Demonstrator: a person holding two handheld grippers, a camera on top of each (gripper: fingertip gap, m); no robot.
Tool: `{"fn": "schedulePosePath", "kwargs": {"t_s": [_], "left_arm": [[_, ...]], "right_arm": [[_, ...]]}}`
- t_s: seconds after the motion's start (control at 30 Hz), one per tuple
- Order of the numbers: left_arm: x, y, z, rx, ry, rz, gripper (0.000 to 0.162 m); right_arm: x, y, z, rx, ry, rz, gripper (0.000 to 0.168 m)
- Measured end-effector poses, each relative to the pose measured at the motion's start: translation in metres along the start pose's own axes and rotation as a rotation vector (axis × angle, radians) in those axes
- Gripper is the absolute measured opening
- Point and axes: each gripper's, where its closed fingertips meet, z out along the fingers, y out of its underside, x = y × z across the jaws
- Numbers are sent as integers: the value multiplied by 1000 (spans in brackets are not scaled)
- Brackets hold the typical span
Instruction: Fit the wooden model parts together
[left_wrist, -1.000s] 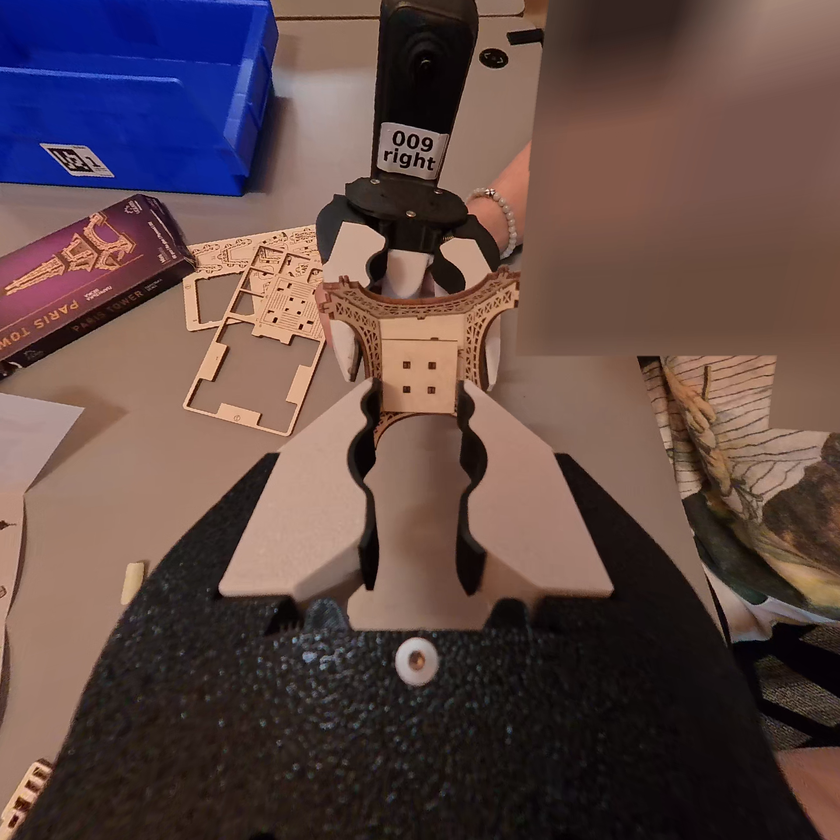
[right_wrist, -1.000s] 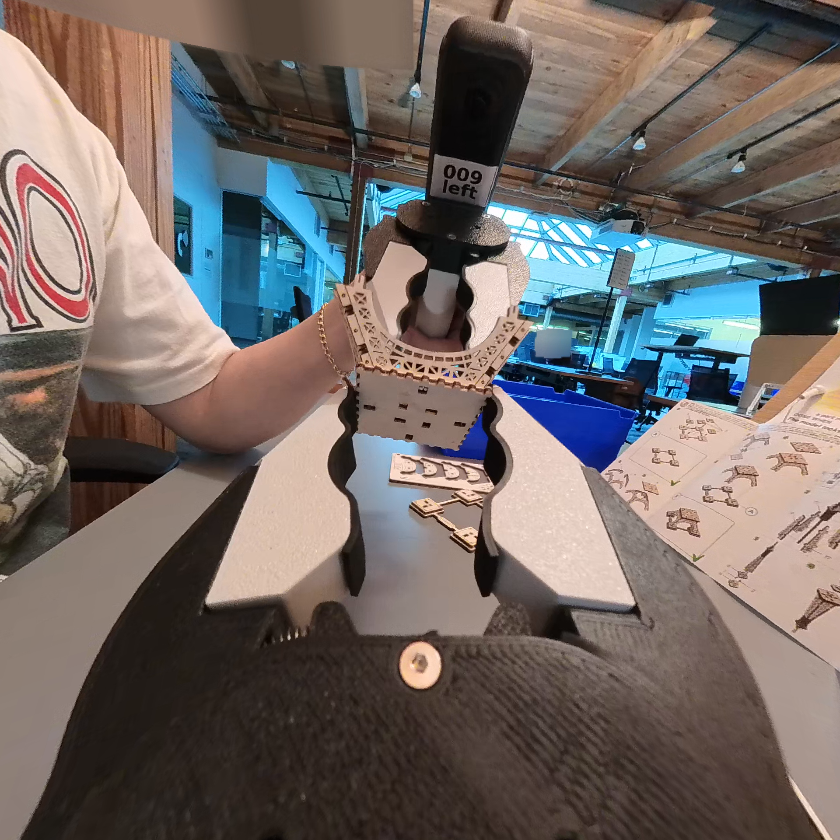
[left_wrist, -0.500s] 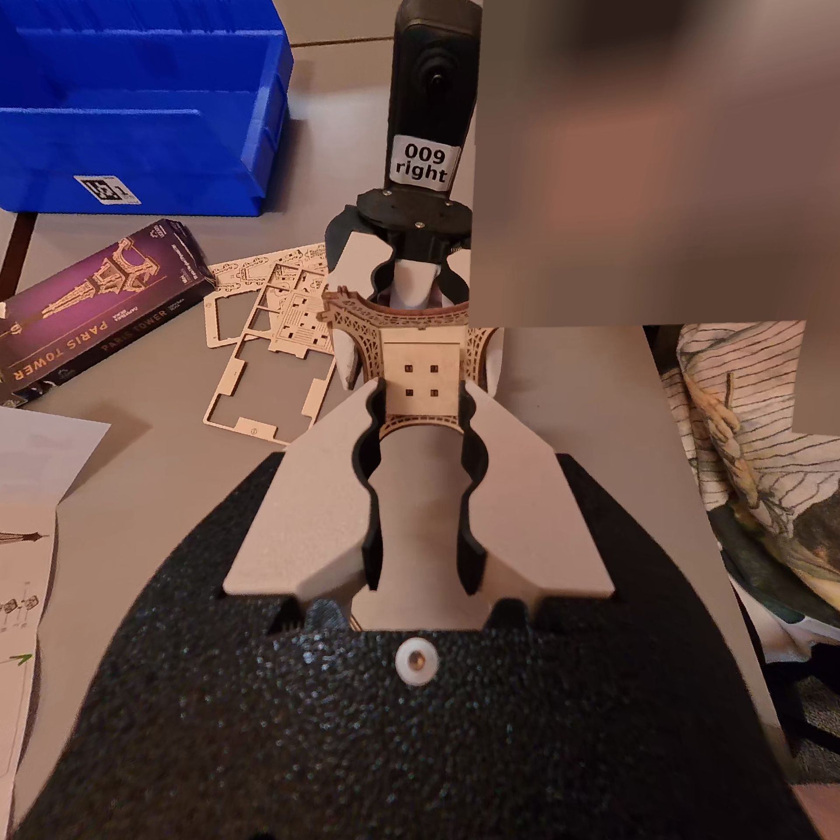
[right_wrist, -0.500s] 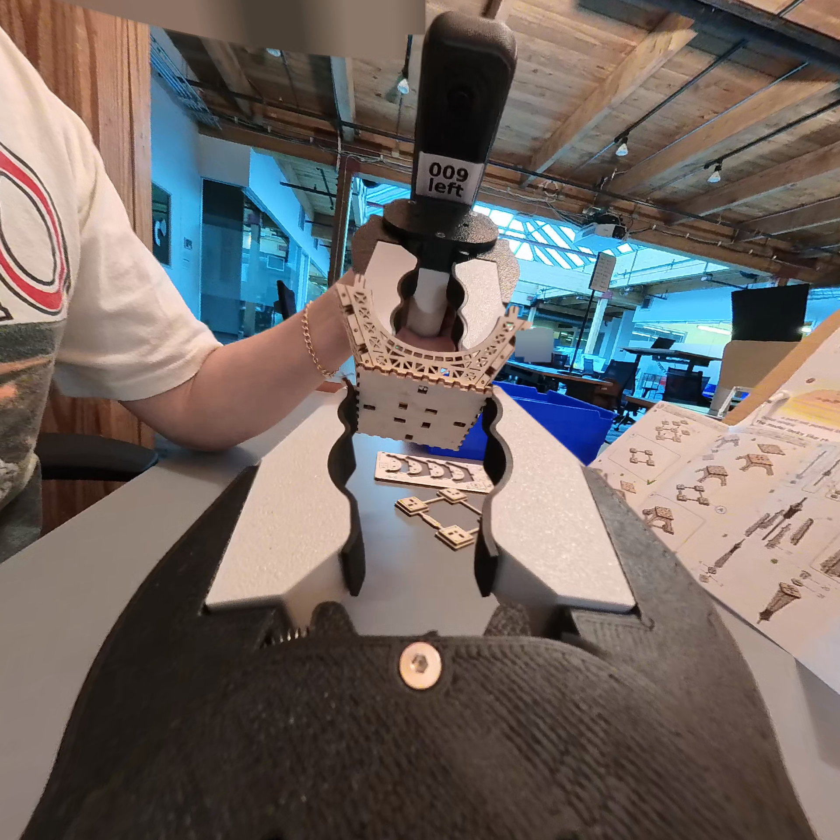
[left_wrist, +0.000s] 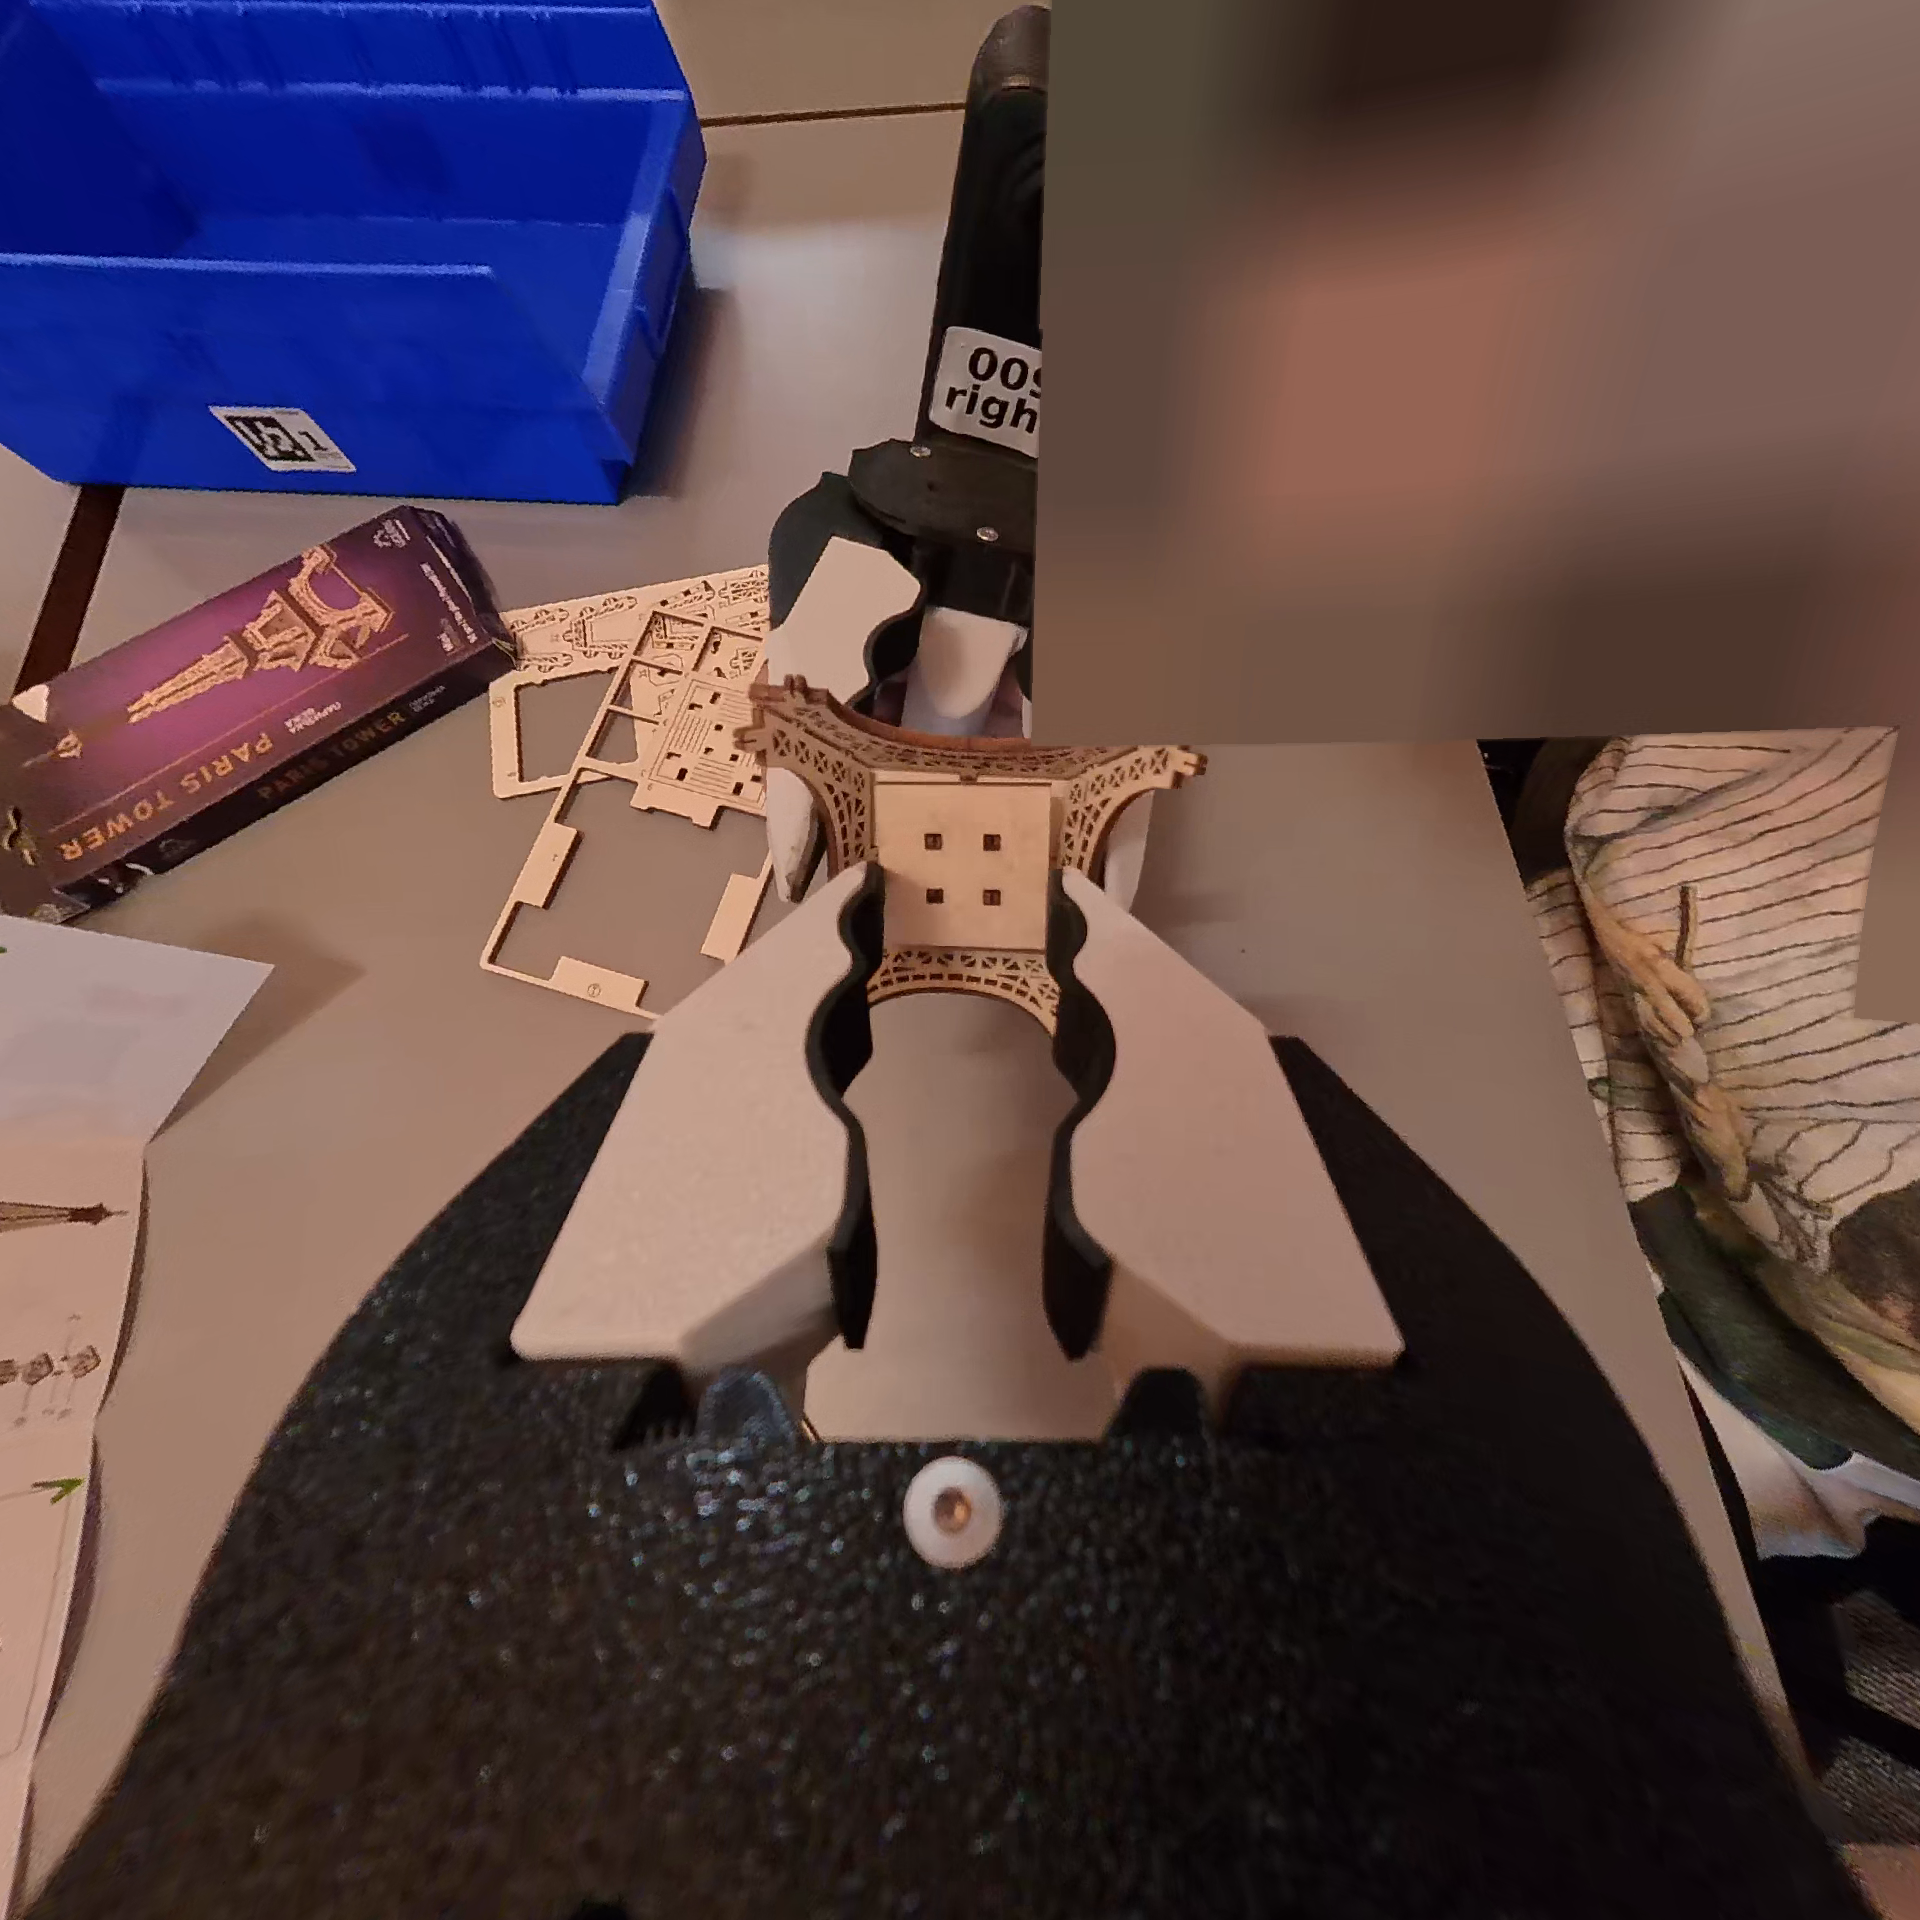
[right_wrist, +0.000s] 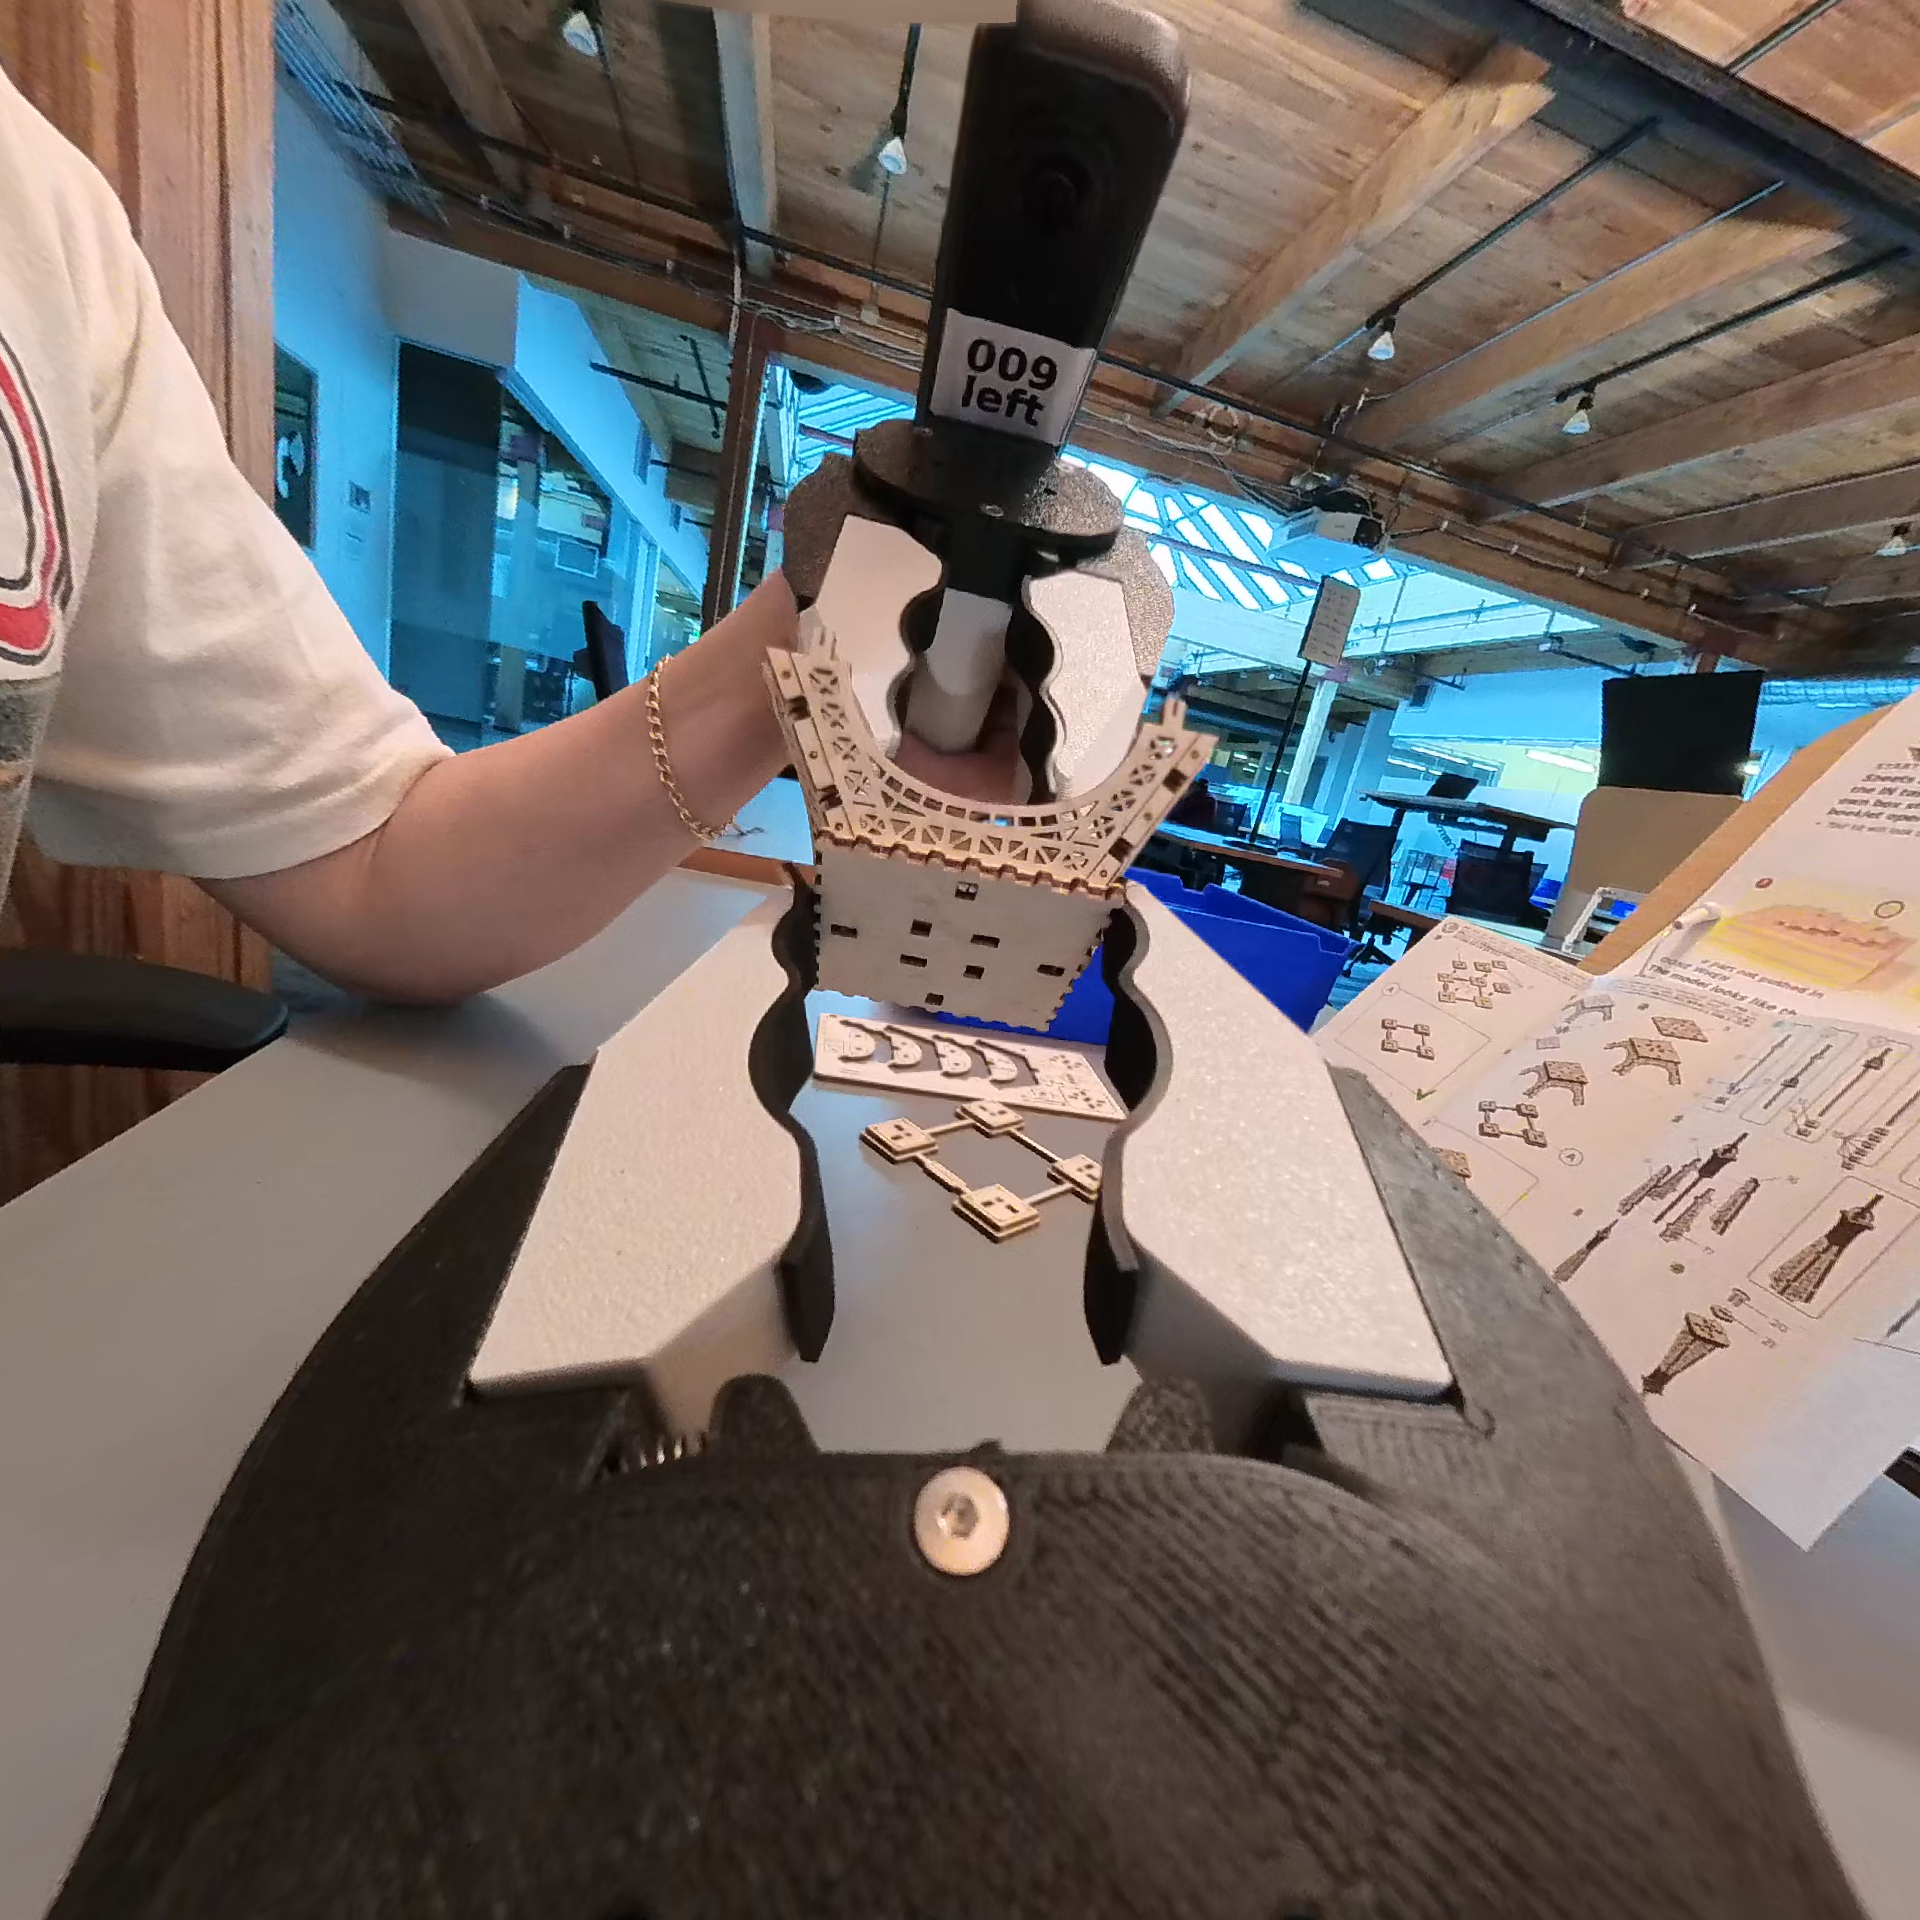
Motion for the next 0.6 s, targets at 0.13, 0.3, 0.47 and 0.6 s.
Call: {"fn": "schedulePosePath", "kwargs": {"t_s": [0.13, 0.3, 0.47, 0.6], "left_arm": [[2, 0, -1, -9, 2, 4, 6], [0, -7, 0, 10, -46, 16, 22], [-3, -4, -3, 4, -46, 6, 26], [1, -8, -5, 30, -29, 15, 26]], "right_arm": [[5, 1, -1, -11, 32, -19, 54], [9, -5, -4, 23, 34, 24, 54], [6, -5, -3, 23, 21, 4, 54], [3, -6, -2, 29, 11, -1, 54]]}}
